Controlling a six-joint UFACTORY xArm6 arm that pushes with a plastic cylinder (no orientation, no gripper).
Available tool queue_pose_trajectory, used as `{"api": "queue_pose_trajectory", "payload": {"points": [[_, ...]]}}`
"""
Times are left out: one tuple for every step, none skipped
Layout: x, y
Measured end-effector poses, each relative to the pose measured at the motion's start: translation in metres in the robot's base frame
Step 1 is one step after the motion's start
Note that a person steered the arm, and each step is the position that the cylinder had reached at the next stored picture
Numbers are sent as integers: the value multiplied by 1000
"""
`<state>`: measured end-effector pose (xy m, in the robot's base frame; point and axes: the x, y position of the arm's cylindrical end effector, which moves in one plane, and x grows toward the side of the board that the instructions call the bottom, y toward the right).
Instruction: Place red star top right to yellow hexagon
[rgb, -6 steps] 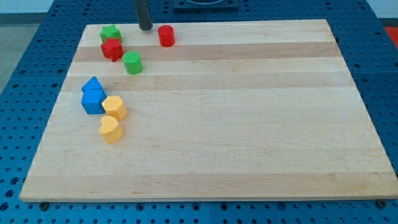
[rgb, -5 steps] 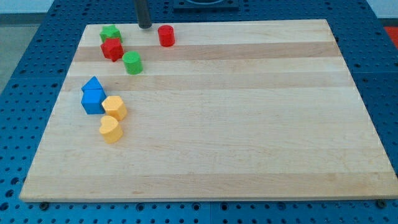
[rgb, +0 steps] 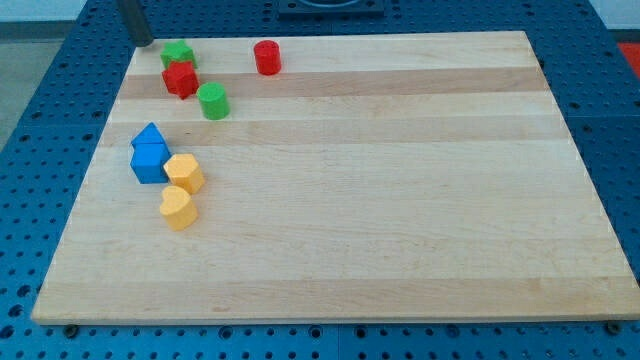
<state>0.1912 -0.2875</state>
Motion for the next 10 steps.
{"api": "queue_pose_trajectory", "payload": {"points": [[1, 23], [46, 56], [176, 92], [258, 121], [263, 121], [250, 121], [227, 115], [216, 101], [203, 91], [198, 83]]}}
